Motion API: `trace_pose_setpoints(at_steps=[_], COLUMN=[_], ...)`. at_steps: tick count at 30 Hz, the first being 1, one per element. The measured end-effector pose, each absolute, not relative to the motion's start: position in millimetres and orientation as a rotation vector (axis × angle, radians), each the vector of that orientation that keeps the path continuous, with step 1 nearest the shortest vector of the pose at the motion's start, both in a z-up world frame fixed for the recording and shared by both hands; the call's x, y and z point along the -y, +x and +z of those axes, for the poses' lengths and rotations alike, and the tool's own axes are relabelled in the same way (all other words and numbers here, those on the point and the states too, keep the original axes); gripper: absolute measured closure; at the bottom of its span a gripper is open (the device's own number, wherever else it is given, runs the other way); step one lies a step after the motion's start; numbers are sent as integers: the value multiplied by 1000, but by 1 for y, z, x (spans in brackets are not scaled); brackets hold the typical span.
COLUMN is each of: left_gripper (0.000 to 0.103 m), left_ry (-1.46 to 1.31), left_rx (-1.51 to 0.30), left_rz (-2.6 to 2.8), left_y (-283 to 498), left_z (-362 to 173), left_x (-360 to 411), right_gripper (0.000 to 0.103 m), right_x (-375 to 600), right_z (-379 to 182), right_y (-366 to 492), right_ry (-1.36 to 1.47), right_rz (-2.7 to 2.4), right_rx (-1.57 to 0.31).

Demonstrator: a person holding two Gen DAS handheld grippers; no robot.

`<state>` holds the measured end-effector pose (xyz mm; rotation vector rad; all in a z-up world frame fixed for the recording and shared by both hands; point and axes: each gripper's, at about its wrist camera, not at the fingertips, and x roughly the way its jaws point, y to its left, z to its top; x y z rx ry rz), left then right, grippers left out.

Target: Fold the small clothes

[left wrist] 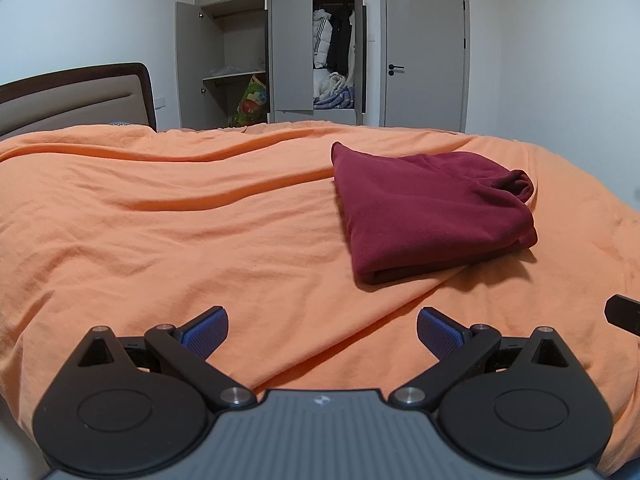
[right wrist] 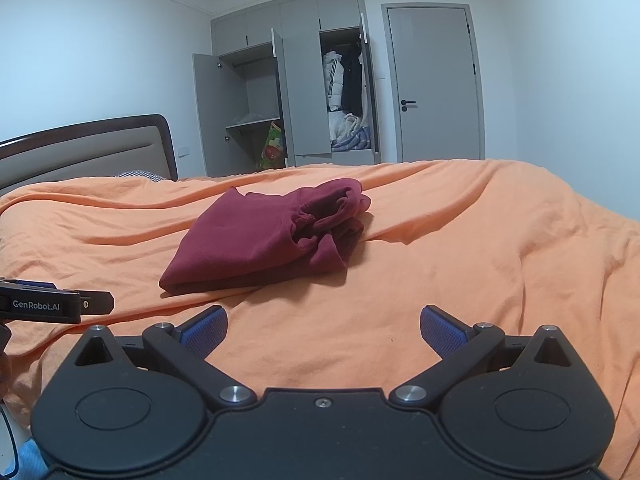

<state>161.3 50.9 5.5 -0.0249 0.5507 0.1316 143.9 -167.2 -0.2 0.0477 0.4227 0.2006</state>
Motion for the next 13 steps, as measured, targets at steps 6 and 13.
trace_pose_setpoints(at_steps=[6,13], left_gripper=[0,0], left_ry=[-30,-20], left_rx=[-567,-564], left_rz=[129,141], left_y=[164,165], left_z=[4,3], left_x=[-53,-53], right_gripper=[1,1], right_x=[165,165], right_z=[-1,-1], right_y=[146,147], right_ry=[41,41], right_rz=[204,206], right_rx=[-431,-437])
